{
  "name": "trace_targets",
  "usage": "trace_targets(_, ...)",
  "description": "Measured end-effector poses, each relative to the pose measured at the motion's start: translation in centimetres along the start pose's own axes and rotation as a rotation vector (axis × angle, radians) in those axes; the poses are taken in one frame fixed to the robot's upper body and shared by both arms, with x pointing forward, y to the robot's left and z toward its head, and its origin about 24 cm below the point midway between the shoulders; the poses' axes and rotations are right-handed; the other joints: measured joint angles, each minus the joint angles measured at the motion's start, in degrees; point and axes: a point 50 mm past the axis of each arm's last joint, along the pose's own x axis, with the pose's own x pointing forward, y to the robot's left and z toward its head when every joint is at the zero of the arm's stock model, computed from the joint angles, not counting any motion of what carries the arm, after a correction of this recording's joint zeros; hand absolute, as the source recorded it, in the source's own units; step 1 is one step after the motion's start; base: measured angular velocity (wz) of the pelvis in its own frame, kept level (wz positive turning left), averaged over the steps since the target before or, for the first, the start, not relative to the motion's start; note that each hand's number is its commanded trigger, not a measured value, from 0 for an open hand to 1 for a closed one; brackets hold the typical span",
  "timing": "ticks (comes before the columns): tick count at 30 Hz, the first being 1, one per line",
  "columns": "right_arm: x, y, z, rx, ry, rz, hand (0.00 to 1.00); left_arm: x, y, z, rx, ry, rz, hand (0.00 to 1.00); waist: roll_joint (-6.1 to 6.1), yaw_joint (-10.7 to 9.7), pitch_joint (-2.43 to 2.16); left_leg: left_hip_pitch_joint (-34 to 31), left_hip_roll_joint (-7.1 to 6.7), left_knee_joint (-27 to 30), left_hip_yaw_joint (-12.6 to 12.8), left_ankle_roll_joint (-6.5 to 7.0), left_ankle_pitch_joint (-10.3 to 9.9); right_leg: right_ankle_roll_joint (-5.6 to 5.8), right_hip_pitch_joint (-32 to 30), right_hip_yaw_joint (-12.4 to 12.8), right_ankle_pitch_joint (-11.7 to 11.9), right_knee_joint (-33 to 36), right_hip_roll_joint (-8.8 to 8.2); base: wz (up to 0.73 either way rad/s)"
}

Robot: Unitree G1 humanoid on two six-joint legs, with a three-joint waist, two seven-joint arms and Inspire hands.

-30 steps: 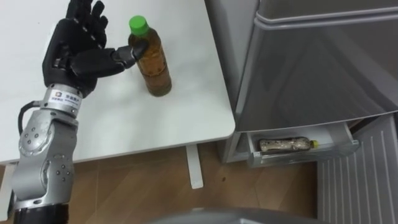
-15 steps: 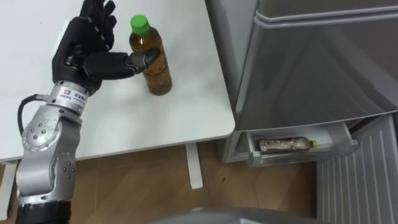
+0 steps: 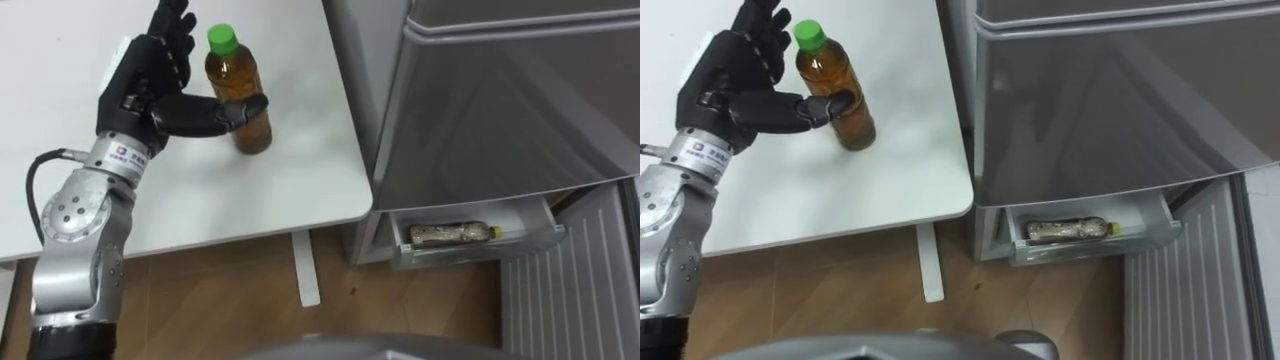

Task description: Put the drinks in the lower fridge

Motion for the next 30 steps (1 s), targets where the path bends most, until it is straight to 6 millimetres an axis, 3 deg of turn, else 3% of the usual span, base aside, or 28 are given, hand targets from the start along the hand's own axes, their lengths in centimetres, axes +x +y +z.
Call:
trace_targets(11,0.1,0.1,-0.6,0.000,0.025,-0.005,0.00,0.4,-0.2,0.2,-0.007,-0.014,0.050,0.00,0.53,-0.46,0.07,0.15,0.06,-0.39,-0.02,0.00,0.00,-0.01,-0.13,0.01,0.01,0.02,0.06,0.00)
trace_targets(15,0.1,0.1,-0.8,0.002,0.032,-0.013,0.00,0.5,-0.6,0.0,-0.015,-0.010,0.055,0.00,0.28,-0.59,0.43,0.44,0.08,-0.85,0.09,-0.02,0.02,-0.01,-0.16,0.10,0.01,0.02,0.09,-0.03)
trace_targets(16,0.1,0.1,-0.8,0.002,0.032,-0.017,0.00,0.5,-0.7,0.0,-0.018,-0.010,0.055,0.00,0.56,-0.62,0.27,0.49,0.10,-0.86,0.11,-0.02,0.02,-0.01,-0.15,0.13,0.00,0.02,0.11,-0.04)
trace_targets(20,0.1,0.2,-0.7,0.002,0.031,-0.020,0.00,0.5,-0.8,-0.1,-0.034,-0.012,0.066,0.00,0.29,-0.69,0.42,0.54,0.10,-0.97,0.23,-0.02,0.02,-0.01,-0.25,0.19,0.00,0.01,0.15,0.00)
trace_targets(30,0.1,0.3,-0.5,0.002,0.027,-0.037,0.00,0.8,-1.8,-0.4,-0.043,-0.002,0.061,0.00,0.39,-1.12,0.29,0.49,0.11,-0.96,0.33,-0.03,0.02,-0.01,-0.28,0.14,0.00,-0.06,0.16,0.00)
